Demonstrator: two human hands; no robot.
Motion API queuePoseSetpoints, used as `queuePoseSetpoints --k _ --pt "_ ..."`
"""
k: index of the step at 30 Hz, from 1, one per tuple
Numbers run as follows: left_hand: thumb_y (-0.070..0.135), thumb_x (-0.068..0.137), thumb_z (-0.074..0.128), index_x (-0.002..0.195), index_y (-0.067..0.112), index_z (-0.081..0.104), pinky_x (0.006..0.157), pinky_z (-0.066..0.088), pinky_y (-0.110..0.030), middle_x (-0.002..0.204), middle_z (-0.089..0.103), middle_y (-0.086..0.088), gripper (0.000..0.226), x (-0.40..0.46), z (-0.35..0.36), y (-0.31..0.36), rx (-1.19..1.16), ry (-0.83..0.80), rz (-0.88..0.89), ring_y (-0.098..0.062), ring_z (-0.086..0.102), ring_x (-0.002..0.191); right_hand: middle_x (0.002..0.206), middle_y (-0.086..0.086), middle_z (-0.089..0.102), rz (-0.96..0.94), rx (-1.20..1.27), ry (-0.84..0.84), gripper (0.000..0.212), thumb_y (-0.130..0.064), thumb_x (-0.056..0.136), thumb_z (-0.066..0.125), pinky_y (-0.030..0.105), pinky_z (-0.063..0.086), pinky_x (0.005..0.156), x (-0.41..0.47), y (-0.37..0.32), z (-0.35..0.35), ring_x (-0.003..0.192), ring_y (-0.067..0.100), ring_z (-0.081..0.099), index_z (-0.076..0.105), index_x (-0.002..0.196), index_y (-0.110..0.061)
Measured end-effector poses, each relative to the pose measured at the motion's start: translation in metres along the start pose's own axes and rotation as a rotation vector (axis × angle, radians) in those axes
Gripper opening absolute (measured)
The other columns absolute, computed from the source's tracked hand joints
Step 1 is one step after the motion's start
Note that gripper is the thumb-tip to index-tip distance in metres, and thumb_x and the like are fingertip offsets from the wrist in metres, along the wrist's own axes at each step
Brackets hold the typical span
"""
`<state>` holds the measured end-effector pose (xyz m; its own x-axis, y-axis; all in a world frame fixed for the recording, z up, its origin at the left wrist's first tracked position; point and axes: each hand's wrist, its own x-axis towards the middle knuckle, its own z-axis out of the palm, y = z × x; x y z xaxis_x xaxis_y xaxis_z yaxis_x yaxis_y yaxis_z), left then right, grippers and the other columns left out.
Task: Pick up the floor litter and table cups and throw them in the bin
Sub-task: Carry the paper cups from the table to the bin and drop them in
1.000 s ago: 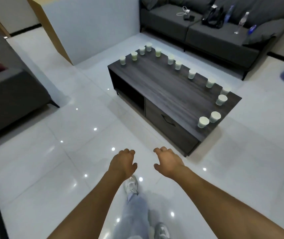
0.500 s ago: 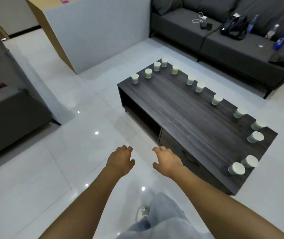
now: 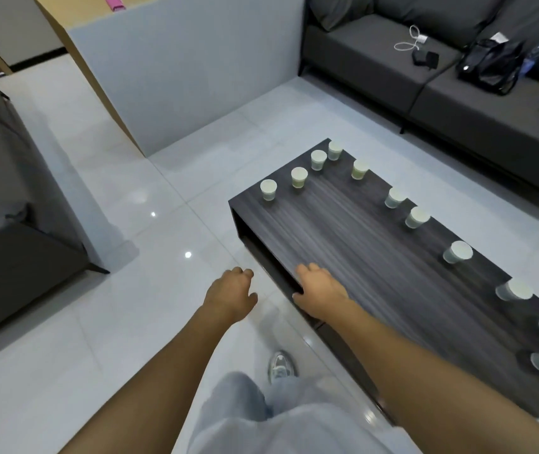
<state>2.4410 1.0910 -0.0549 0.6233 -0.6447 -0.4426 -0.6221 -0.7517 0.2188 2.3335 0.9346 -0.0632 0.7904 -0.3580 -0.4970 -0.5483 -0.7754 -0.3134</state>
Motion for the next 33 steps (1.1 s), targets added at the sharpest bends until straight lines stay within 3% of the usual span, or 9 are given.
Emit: queuePoseSetpoints --k 7,22,27,33 --pt "0.032 0.094 0.05 0.139 0.014 0.04 0.095 0.044 -0.036 0.132 0.048 -0.007 0.049 0.106 -0.049 -0.013 0.007 -0.061 0.02 -0.025 0.046 0.122 0.138 0.008 0.041 0.073 0.036 -0.033 0.055 -0.03 0.094 0.055 0.04 0.045 0.095 0.097 0.004 -0.055 0.125 0.028 0.043 0.033 0.143 -0.018" --pt "0.03 0.09 0.053 0.128 0.012 0.048 0.09 0.046 -0.038 0.125 0.051 -0.009 0.042 0.374 -0.155 -0.051 0.062 -0.178 0.16 -0.028 0.049 0.116 0.138 0.007 0.041 0.291 0.222 -0.047 0.055 -0.031 0.093 0.056 0.041 0.043 0.099 0.322 -0.004 -0.145 0.127 0.028 0.041 0.034 0.142 -0.018" --pt "0.027 0.089 0.053 0.126 0.013 0.048 0.086 0.048 -0.037 0.12 0.052 -0.008 0.039 0.43 -0.154 -0.043 0.071 -0.267 0.178 -0.026 0.051 0.111 0.138 0.007 0.041 0.361 0.28 -0.056 0.056 -0.031 0.092 0.056 0.041 0.044 0.099 0.372 0.016 -0.158 0.126 0.028 0.041 0.035 0.142 -0.019" --pt "0.025 0.092 0.052 0.138 0.014 0.041 0.095 0.044 -0.036 0.133 0.048 -0.004 0.049 0.49 -0.119 -0.042 0.045 -0.296 0.176 -0.023 0.042 0.124 0.142 0.007 0.037 0.413 0.295 -0.084 0.056 -0.031 0.093 0.057 0.042 0.046 0.093 0.438 0.054 -0.148 0.13 0.028 0.033 0.034 0.142 -0.019"
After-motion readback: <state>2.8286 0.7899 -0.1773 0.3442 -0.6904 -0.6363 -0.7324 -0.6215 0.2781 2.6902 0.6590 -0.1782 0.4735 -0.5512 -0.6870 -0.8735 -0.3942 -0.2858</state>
